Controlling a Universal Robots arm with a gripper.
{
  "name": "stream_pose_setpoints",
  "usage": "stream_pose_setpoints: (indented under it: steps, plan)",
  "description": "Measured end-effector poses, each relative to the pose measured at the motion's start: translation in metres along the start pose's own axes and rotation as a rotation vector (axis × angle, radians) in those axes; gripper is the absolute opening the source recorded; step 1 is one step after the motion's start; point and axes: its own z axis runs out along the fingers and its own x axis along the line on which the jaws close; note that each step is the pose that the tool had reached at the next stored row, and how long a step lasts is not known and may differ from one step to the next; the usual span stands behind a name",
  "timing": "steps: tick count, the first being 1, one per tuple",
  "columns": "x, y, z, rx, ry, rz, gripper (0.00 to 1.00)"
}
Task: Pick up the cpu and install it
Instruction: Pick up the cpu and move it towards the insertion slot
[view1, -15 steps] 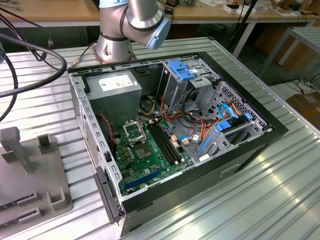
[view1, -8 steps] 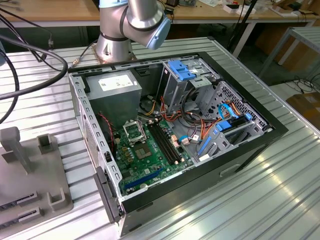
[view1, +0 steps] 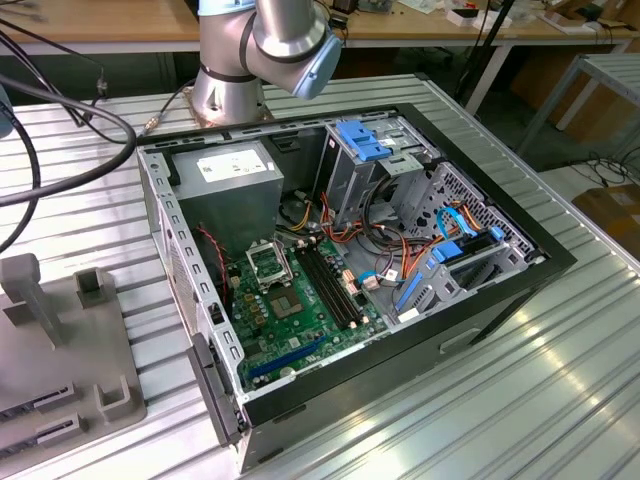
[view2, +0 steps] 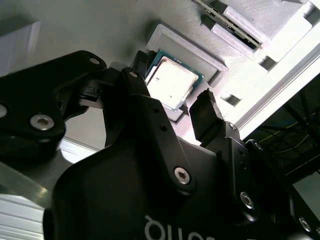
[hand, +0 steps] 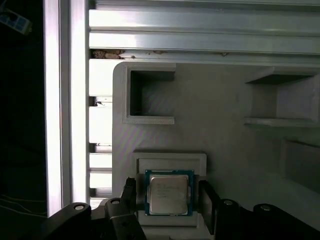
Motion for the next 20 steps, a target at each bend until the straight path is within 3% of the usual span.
stream_pose_setpoints:
  steps: [20]
  plan:
    - [0.0,0.0015,0.0022,0.0001,0.0,-0.001,0.62]
